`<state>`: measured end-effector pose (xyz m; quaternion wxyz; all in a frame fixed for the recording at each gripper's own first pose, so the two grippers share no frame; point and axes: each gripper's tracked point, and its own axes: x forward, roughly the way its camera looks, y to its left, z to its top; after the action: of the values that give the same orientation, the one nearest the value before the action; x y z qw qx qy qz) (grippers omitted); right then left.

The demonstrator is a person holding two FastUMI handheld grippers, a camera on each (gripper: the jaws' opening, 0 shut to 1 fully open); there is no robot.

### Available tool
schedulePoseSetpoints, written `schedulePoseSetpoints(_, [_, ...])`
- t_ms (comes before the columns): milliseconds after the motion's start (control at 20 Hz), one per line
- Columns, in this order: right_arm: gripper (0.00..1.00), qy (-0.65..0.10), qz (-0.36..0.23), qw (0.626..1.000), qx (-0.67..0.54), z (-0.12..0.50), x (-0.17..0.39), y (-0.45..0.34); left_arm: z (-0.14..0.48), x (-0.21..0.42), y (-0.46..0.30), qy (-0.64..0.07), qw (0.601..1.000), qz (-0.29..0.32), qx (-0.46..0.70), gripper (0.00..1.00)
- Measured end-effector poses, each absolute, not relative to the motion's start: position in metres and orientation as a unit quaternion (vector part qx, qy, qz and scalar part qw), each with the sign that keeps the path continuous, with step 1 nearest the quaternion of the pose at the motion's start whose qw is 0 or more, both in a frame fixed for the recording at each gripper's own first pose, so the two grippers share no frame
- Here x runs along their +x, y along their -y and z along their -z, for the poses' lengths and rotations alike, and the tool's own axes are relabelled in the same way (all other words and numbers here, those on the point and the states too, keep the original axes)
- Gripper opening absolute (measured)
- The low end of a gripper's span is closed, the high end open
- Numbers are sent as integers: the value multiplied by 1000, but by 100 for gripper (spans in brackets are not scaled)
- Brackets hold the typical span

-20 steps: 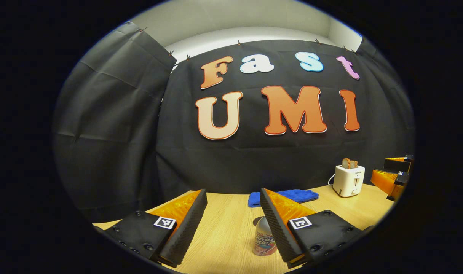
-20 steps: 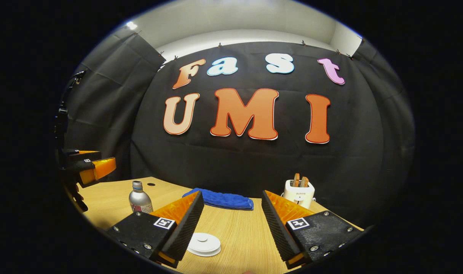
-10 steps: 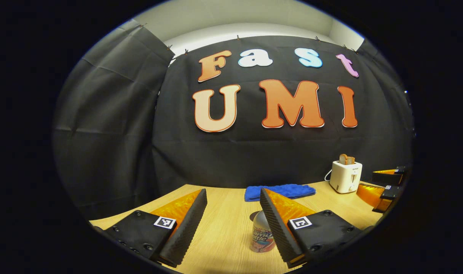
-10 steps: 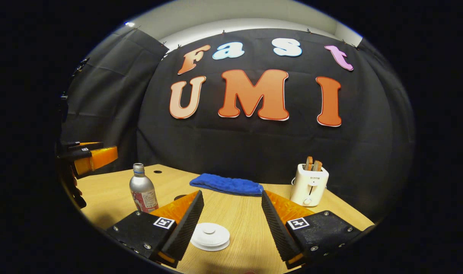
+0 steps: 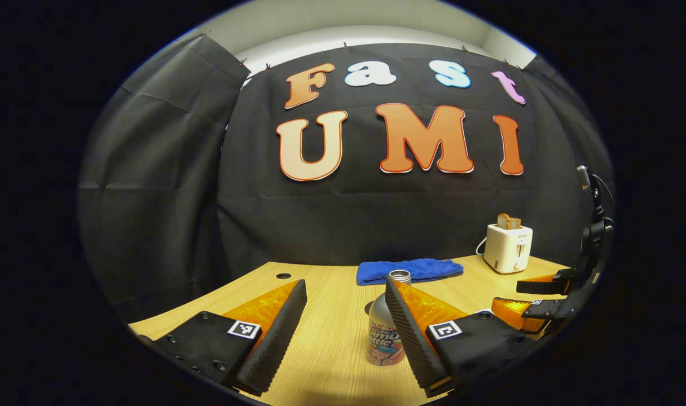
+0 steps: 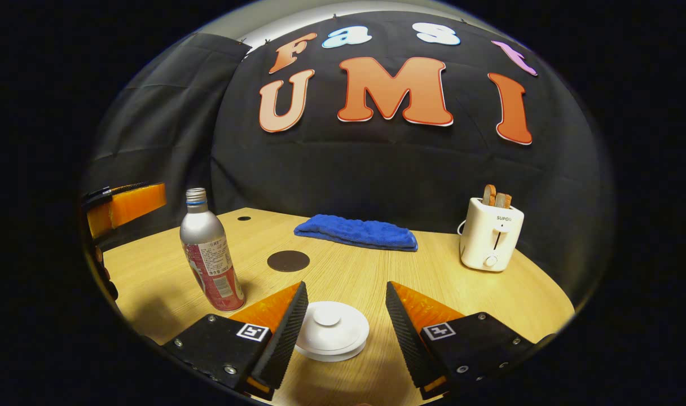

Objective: Open the teacup lid with one hand, grasp the water bottle and pour water into the teacup with the other hand; after pouring, place the water bottle on the coaster and then close the teacup lid.

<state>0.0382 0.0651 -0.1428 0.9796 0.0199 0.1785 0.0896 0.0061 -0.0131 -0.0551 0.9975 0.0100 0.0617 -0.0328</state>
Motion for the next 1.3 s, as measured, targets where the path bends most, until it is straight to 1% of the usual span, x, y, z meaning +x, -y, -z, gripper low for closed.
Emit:
schedulePoseSetpoints(150, [74,-199,-101,974,29,158,42,-76,64,7,19,-72,996,42,9,94])
schedulePoseSetpoints(200, [68,-205,-104,973,31,162,42,-79,67,8,20,-75,996,44,10,94])
schedulePoseSetpoints(250, [65,-209,-106,972,31,165,43,-81,71,7,22,-79,996,47,13,93])
schedulePoseSetpoints(350, [51,-212,-108,971,26,169,43,-82,77,9,25,-87,995,52,17,93])
schedulePoseSetpoints(450, [46,-208,-111,972,21,168,43,-85,81,8,28,-91,994,57,18,93])
schedulePoseSetpoints(500, [39,-210,-112,971,16,169,41,-86,82,8,31,-92,994,60,18,93])
schedulePoseSetpoints(550, [40,-208,-114,971,13,169,42,-87,84,8,33,-94,993,64,19,91])
schedulePoseSetpoints(600, [36,-206,-116,972,9,167,42,-87,85,9,36,-96,993,67,19,93])
schedulePoseSetpoints(650, [27,-205,-116,972,5,168,43,-88,87,9,39,-97,993,71,19,91])
schedulePoseSetpoints(700, [27,-206,-116,972,8,167,42,-87,89,7,42,-100,992,76,20,93])
schedulePoseSetpoints(850, [24,-207,-121,971,15,167,43,-88,97,3,52,-109,990,90,23,93])
schedulePoseSetpoints(900, [23,-203,-119,972,15,163,42,-85,100,2,56,-112,989,95,21,94])
schedulePoseSetpoints(950, [23,-197,-118,973,18,159,41,-83,106,1,60,-118,988,99,20,93])
schedulePoseSetpoints(1100, [23,-178,-113,977,31,139,35,-71,120,2,63,-135,986,94,20,93])
schedulePoseSetpoints(1150, [23,-173,-111,978,32,134,33,-67,123,4,63,-138,986,93,18,91])
schedulePoseSetpoints(1200, [23,-167,-108,979,34,130,32,-62,127,6,62,-142,985,92,18,93])
schedulePoseSetpoints(1300, [23,-159,-105,981,38,123,27,-55,135,10,64,-149,984,95,13,93])
